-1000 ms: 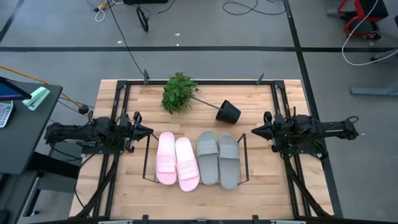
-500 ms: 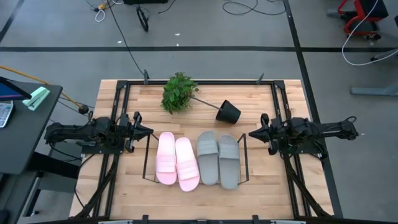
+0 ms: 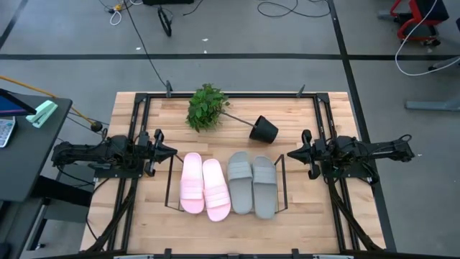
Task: Pick and place slides into the shelf
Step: Return to Home Position
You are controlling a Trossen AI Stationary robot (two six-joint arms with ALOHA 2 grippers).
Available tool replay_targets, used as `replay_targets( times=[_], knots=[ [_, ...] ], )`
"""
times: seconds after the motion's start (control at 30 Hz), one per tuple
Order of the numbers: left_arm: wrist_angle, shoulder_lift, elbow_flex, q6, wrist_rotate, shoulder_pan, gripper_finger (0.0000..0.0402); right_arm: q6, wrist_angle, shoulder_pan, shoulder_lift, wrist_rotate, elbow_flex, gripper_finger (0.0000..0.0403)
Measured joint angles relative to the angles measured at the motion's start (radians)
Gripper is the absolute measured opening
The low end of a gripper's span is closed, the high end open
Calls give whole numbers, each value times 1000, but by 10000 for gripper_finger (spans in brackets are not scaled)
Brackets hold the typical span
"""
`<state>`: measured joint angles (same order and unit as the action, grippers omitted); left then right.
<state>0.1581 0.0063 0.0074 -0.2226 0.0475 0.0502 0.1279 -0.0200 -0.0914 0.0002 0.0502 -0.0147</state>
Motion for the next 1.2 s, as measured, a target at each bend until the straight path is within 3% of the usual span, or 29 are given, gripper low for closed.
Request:
replay_targets(
  times=[0.27,0.7,1.2],
  knots=[
    [0,0,0,0,0,0,18,-8,4,0,1,0,0,4],
    [0,0,0,0,0,0,36,-42,5,0,58,0,0,14],
    [0,0,0,0,0,0,21,-42,5,0,58,0,0,14]
  ],
)
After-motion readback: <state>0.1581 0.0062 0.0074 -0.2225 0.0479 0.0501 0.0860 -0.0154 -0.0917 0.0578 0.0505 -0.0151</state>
